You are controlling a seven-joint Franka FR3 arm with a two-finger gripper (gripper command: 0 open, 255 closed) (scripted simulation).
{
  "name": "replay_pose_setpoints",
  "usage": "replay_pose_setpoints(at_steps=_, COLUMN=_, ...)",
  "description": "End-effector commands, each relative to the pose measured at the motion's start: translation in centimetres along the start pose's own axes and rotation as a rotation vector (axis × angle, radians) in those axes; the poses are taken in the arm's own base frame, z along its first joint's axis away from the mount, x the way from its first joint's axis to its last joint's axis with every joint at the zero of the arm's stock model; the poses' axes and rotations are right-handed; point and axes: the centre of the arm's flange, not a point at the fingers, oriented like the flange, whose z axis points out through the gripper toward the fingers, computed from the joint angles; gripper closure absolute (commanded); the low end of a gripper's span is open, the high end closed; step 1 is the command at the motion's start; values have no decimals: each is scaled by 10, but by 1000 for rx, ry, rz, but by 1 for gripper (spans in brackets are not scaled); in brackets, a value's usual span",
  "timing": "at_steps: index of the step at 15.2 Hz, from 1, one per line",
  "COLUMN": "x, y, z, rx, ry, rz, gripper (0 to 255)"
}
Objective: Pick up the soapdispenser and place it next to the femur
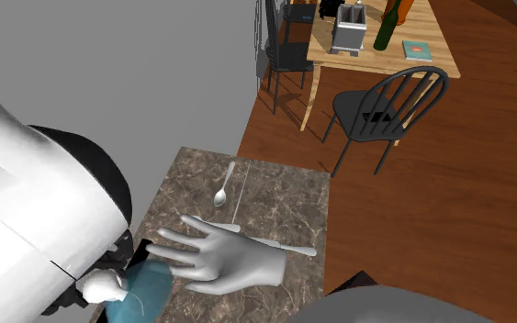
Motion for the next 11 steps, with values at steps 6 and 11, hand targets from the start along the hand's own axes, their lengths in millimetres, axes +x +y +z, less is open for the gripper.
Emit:
replay_pose_setpoints(at_steps=6, x=-11, y=-92, z=12, rx=1, ry=1, rz=2, gripper=255)
replay_pose_setpoints(at_steps=11, x=-20, y=-157, z=21, rx=1, ry=1, rz=2, gripper=255)
